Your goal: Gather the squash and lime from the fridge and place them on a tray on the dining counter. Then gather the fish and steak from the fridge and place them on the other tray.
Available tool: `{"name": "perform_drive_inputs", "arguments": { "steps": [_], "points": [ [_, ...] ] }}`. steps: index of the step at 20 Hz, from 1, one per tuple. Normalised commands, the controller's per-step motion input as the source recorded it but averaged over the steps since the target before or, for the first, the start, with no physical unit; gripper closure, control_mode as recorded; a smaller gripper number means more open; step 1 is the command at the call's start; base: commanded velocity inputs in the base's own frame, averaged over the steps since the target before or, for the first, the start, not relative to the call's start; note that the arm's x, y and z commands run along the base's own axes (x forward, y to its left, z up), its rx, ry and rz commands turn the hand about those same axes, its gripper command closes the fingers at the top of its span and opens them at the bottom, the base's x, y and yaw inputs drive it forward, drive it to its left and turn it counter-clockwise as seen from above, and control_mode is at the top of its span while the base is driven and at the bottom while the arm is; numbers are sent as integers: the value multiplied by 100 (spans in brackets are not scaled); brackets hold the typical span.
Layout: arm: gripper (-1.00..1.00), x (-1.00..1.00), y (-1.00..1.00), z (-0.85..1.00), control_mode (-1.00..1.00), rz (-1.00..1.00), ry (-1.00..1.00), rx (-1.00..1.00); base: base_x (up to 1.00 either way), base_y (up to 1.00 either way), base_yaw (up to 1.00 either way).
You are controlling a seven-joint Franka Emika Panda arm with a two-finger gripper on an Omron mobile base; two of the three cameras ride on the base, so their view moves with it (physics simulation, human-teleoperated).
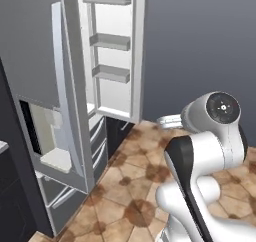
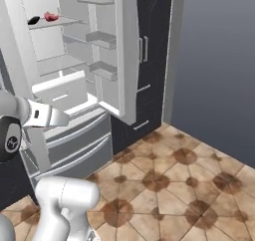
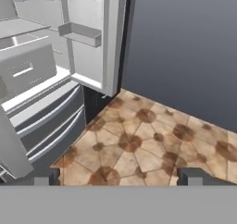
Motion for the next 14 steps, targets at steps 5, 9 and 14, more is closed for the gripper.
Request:
{"name": "perform_drive_inputs", "arguments": {
  "steps": [5,9,14],
  "points": [
    [-100,0,0,0,100,0,0,0,31,-28,21],
    [-100,0,0,0,100,0,0,0,45,-14,23],
    [-100,0,0,0,100,0,0,0,47,-23,23]
  ]
}}
